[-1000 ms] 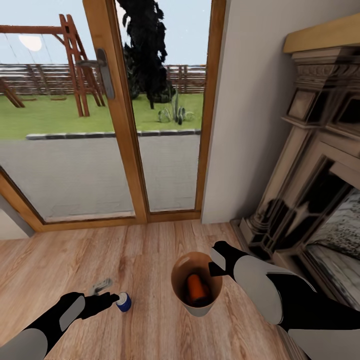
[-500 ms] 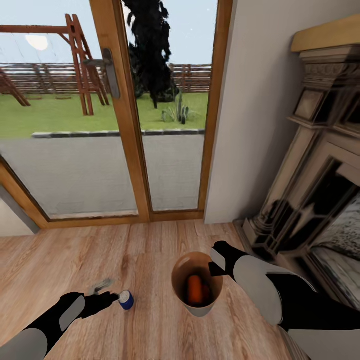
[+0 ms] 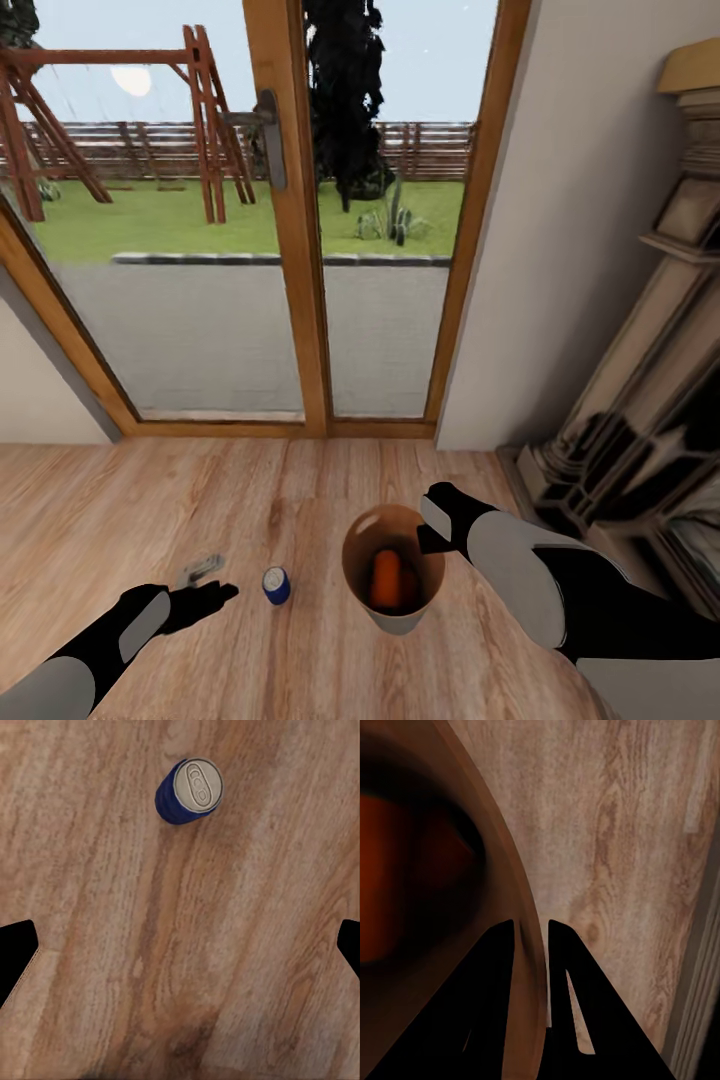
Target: Put the three can of soda from the living room inside the tash can in the kitchen.
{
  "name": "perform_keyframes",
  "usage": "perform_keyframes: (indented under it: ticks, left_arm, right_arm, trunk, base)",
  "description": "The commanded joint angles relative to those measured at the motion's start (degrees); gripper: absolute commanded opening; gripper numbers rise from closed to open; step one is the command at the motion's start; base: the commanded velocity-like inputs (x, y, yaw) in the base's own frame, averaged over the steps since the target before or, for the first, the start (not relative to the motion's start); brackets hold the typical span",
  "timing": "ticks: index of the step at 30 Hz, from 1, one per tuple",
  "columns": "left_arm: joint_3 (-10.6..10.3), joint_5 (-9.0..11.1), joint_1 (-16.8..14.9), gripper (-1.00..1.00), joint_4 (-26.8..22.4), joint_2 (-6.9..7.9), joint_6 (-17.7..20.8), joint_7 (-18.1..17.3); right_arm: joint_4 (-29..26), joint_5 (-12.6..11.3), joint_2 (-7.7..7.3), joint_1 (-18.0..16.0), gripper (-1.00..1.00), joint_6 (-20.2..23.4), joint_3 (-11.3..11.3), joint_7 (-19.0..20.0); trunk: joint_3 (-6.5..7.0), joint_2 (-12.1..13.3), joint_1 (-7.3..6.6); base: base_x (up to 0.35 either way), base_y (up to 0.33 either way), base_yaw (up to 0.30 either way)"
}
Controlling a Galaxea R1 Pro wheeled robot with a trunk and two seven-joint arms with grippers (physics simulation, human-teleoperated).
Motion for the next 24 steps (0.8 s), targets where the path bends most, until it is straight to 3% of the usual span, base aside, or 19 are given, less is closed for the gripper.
perform_keyframes:
  ticks: [1,8,24]
  left_arm:
    - [0.0,0.0,0.0,1.0,0.0,0.0,-0.3,0.0]
    - [0.0,-0.1,0.0,1.0,0.0,-0.04,-1.7,-0.1]
    - [0.0,-0.1,0.0,1.0,0.0,-0.09,-1.8,-0.1]
  right_arm:
    - [0.0,-0.1,0.0,0.0,-1.0,-0.1,-0.2,0.1]
    - [0.1,-0.2,0.0,0.0,-1.0,-0.1,-0.2,0.2]
    - [0.2,-0.2,0.0,0.0,-1.0,-0.1,-0.3,0.2]
  trunk:
    - [-0.02,0.0,0.0]
    - [-0.07,0.0,0.0]
    - [-0.08,0.0,0.0]
  base:
    - [0.033,0.0,0.099]
    - [0.187,0.0,0.033]
    - [0.332,0.0,0.002]
